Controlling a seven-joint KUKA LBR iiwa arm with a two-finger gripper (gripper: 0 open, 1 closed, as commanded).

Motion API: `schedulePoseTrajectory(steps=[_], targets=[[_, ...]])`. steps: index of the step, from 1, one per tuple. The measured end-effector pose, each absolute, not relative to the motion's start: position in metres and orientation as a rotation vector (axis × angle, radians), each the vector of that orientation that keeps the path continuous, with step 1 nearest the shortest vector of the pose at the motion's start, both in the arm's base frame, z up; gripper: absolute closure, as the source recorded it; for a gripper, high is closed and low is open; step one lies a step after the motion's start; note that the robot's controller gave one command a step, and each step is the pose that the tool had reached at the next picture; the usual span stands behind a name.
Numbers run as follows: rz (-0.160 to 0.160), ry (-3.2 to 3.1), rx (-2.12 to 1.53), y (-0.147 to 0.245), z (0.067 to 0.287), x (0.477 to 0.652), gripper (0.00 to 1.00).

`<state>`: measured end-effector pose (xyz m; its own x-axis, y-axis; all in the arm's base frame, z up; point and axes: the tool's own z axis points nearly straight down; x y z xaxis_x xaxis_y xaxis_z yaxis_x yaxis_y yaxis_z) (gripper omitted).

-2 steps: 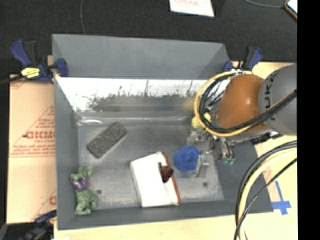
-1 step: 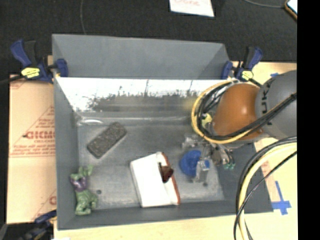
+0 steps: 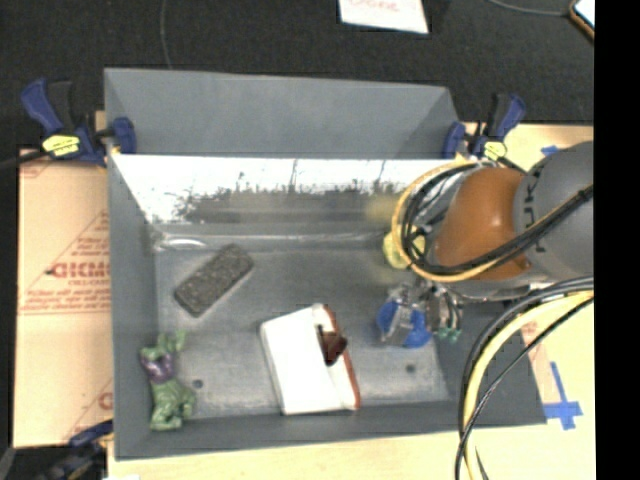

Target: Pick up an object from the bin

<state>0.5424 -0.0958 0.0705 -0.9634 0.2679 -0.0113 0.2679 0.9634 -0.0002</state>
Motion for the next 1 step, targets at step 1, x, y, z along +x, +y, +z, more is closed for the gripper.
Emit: schedulePoseTrajectory(steps=[1], targets=[[-0.003,3.102,0.423,-0.0958,0.0705,0.5424,1.0]])
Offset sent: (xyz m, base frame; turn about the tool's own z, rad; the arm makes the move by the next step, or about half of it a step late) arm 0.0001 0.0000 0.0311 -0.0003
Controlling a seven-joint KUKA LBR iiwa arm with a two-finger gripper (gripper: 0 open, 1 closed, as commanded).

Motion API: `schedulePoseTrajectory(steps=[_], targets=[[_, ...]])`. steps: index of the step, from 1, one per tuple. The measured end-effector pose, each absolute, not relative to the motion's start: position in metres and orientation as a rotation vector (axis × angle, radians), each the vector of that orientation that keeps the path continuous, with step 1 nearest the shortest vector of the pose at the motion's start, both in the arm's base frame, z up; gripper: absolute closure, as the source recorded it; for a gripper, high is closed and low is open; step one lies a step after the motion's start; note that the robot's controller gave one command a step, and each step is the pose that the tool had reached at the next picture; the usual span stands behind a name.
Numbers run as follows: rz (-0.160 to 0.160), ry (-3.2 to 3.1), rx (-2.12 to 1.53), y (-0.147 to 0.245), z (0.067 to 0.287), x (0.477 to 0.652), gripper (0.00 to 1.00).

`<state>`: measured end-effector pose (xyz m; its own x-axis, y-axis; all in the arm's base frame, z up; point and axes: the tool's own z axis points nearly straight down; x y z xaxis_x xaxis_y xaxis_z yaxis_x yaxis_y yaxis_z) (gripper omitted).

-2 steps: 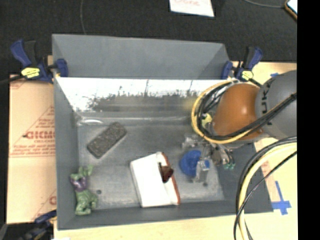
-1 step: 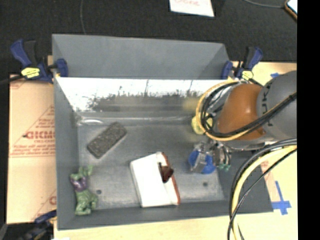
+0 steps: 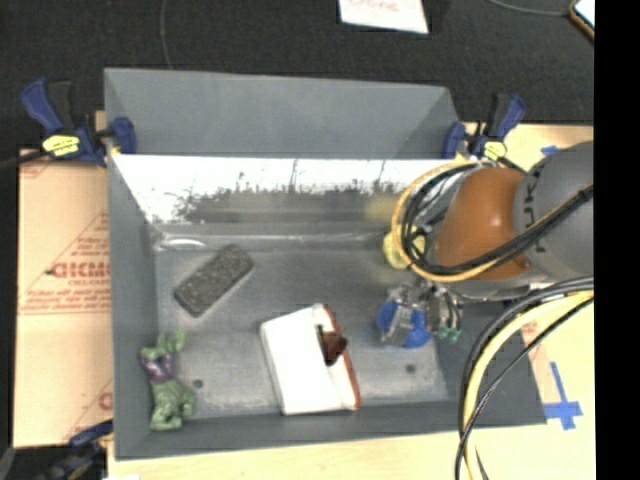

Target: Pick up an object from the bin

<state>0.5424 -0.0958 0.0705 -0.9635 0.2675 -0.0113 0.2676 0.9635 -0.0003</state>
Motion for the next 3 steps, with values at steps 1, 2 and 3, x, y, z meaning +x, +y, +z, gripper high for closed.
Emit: schedulePoseTrajectory(steps=[1,2,3], targets=[[-0.002,3.103,0.422,-0.096,0.083,0.542,1.0],[-0.003,3.098,0.42,-0.096,0.096,0.543,1.0],[-0.002,3.101,0.419,-0.097,0.129,0.542,1.0]])
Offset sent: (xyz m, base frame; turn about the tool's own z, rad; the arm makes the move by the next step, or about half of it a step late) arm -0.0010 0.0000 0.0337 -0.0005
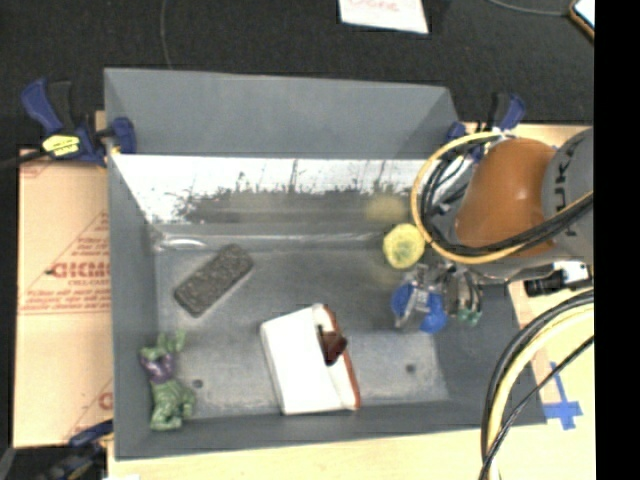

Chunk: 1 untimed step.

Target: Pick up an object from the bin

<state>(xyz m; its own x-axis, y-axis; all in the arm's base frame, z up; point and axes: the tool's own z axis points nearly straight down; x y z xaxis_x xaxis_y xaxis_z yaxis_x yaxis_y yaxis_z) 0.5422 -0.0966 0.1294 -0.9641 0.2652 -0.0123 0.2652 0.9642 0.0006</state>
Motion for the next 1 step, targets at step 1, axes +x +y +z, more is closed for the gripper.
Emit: schedulePoseTrajectory(steps=[1], targets=[[-0.002,3.1,0.416,-0.0968,0.1615,0.5429,1.0]])
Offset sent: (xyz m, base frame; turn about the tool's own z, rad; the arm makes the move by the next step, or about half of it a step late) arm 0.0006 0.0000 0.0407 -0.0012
